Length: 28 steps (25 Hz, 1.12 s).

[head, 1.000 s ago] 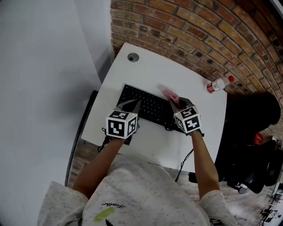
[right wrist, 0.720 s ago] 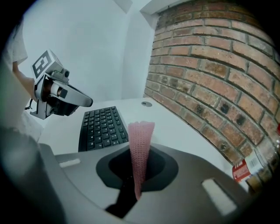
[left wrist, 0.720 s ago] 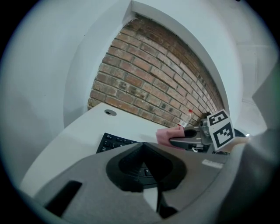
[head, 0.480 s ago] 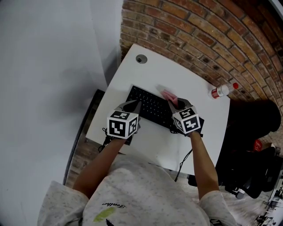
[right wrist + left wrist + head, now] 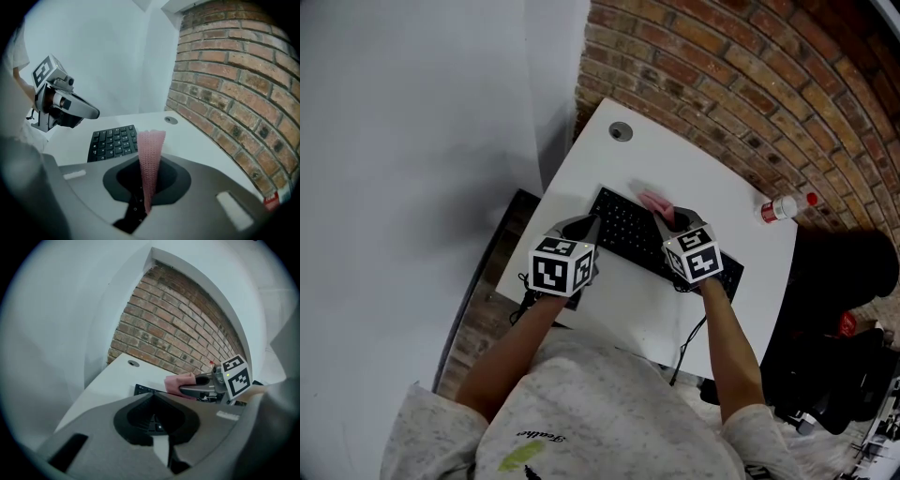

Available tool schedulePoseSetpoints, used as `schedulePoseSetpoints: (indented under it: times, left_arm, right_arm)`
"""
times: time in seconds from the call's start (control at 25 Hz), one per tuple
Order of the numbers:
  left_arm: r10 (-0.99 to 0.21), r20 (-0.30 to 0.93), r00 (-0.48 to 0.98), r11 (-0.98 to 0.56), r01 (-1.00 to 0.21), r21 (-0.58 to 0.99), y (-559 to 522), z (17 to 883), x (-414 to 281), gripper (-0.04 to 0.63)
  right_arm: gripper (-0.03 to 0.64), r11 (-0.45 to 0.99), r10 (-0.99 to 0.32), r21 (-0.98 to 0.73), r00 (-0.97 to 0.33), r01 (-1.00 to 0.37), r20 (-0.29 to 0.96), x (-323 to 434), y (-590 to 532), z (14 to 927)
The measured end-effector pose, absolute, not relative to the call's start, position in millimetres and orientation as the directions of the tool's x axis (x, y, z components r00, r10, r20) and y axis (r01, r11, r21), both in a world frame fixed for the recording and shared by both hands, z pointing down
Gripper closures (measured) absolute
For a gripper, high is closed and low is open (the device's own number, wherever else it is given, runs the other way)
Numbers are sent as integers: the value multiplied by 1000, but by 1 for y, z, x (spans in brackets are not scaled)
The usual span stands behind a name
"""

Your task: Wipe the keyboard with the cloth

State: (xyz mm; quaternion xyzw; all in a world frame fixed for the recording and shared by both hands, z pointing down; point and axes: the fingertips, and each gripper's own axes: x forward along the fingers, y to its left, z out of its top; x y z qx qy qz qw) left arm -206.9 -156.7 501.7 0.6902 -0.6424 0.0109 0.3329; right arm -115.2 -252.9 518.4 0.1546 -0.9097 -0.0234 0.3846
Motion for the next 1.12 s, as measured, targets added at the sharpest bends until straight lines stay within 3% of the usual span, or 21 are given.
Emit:
schedulePoseSetpoints:
  times: [1.12]
  left_arm:
    - [-891, 433, 139, 83, -887, 454, -130, 504, -278, 604]
  right_arm:
    - [592, 973, -228, 181, -683, -141, 694, -233, -225, 518]
